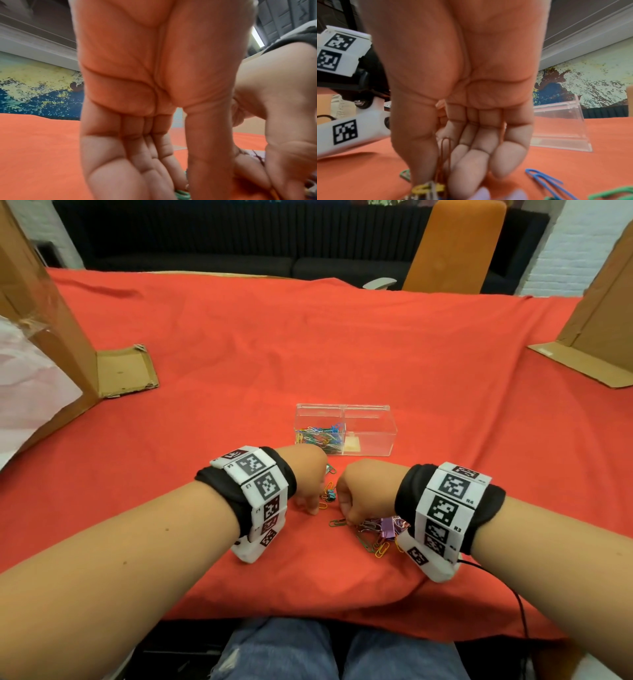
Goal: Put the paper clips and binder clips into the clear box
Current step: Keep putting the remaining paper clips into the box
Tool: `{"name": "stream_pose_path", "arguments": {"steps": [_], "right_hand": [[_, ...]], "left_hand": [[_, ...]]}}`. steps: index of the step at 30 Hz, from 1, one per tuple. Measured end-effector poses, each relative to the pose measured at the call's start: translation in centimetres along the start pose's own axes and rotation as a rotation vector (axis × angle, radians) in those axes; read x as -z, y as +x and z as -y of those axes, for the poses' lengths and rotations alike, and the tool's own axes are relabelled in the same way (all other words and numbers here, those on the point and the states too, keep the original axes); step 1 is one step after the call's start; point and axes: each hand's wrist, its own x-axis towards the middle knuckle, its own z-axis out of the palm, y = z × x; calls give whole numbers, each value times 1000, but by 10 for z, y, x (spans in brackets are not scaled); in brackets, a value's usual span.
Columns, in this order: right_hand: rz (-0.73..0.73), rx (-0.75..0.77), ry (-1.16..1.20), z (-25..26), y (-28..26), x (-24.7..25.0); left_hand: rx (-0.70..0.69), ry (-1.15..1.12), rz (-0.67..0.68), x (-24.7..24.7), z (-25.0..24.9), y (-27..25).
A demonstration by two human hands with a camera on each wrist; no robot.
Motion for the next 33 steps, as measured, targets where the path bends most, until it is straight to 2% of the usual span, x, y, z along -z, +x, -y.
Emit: {"name": "stream_pose_path", "arguments": {"steps": [6, 10, 16, 20, 26, 33], "right_hand": [[-41, -6, 84, -5, 3, 2], [-141, -3, 164, -10, 3, 8], [-256, -41, 199, -19, 4, 14], [-328, -69, 300, -29, 7, 20], [-505, -67, 495, -37, 17, 40], [-685, -108, 736, -38, 46, 58]], "left_hand": [[-3, 6, -63, -3, 0, -7], [-19, 90, -122, -7, -3, -10], [-26, 94, -114, -4, 2, -9], [-21, -9, -241, 18, 13, -18], [-29, -117, -537, 48, 31, -17], [-39, -164, -673, 57, 37, 1]]}}
